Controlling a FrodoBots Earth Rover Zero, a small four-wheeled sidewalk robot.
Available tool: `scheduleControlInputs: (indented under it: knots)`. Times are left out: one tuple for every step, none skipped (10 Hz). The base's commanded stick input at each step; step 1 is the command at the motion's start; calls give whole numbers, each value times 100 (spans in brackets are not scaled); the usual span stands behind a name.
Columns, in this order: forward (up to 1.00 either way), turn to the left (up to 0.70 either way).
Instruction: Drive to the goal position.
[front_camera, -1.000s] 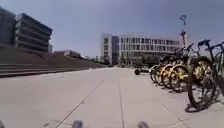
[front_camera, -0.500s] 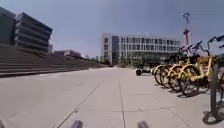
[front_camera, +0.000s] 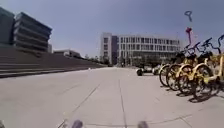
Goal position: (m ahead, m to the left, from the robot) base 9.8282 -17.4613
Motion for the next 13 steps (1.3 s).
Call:
scheduleControlInputs:
  knots:
    - [85, 0]
    - [85, 0]
    - [85, 0]
    - [85, 0]
    - [85, 0]
    - [85, 0]
    - [85, 0]
    - [85, 0]
    - [85, 0]
    - [85, 0]
    - [85, 0]
    - [85, 0]
    - [85, 0]
